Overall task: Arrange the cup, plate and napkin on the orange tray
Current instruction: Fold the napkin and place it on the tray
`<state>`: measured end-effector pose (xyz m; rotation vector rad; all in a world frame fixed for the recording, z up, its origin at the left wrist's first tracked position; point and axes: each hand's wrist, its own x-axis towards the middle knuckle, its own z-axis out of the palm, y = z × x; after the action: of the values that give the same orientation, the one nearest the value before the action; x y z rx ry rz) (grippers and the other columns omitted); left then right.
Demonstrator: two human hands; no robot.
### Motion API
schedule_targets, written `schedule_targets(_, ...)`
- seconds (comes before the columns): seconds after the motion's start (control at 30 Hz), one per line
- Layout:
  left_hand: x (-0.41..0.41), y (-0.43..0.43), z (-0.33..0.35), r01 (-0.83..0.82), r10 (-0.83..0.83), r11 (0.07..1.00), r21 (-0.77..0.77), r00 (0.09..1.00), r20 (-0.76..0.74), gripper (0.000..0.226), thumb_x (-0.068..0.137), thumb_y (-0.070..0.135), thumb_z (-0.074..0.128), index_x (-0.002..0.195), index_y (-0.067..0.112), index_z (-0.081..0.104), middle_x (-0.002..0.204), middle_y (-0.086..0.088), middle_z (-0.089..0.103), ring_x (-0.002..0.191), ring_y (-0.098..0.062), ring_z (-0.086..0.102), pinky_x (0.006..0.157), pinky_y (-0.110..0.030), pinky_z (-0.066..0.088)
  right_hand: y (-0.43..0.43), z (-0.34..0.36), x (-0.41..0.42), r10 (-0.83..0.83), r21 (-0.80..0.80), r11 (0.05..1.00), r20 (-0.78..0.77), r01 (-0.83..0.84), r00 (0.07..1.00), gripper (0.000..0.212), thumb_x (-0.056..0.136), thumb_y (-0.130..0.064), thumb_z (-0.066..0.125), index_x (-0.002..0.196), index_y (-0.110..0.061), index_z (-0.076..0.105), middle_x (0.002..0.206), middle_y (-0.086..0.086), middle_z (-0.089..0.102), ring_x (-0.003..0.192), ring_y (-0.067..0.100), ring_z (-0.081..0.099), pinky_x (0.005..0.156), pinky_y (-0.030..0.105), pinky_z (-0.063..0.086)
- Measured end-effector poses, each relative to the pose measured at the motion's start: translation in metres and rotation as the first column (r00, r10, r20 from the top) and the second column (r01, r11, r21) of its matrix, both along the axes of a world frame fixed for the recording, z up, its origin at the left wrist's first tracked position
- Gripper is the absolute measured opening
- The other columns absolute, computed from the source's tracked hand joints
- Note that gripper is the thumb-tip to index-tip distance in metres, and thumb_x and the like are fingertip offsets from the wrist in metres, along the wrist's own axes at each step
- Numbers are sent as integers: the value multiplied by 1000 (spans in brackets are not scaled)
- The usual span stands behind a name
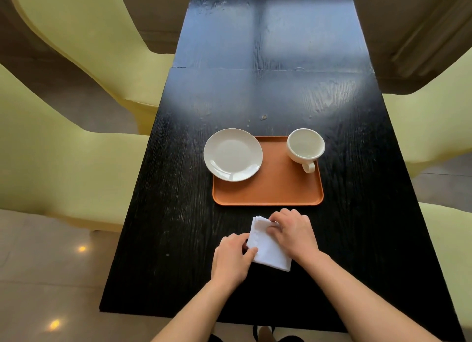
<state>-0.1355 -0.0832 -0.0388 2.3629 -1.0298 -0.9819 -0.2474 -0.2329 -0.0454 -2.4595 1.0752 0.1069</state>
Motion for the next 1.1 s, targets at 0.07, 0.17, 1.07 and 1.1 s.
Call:
schedule_targets(0.07, -4, 5, -1, 88, -88, 996, 0, 993, 83, 56, 87, 41, 57, 138, 25, 41, 119, 5, 51, 110, -17, 45, 92, -37, 47, 2, -1, -1, -22, -13, 1000, 25, 22, 999, 16, 87, -35, 67, 100, -27, 66, 94, -8, 58, 91, 20, 54, 76, 35, 37)
schedule_targets(0.17, -13, 15, 0, 321, -291, 945, -62, 913, 285, 67, 85, 30, 58, 145, 23, 30, 147, -6, 35, 131, -25, 39, 91, -37, 49, 4, 2, -11, -126, 29, 992, 98, 123, 987, 40, 85, -34, 75, 120, -20, 64, 111, -2, 62, 103, 22, 55, 87, 37, 46)
schedule_targets(1.07, -14, -4, -8, 399, -366, 914, -68, 886, 283, 71, 95, 53, 24, 155, 18, 5, 160, 8, -8, 147, -9, -19, 120, -28, -7, 44, 0, -80, -88, 26, 996, 62, 87, 994, 63, 101, -43, 49, 156, -23, 28, 164, -12, 16, 154, 16, 13, 125, 42, 17)
schedule_targets(1.1, -16, -2, -7, 417, -383, 907, -60, 875, 295, 70, 95, 52, 21, 154, 18, 6, 160, 6, -8, 147, -9, -19, 120, -28, -8, 45, 0, -79, -48, -1, 999, 44, 48, 998, 62, 101, -43, 47, 157, -23, 27, 165, -11, 15, 154, 17, 12, 125, 42, 16)
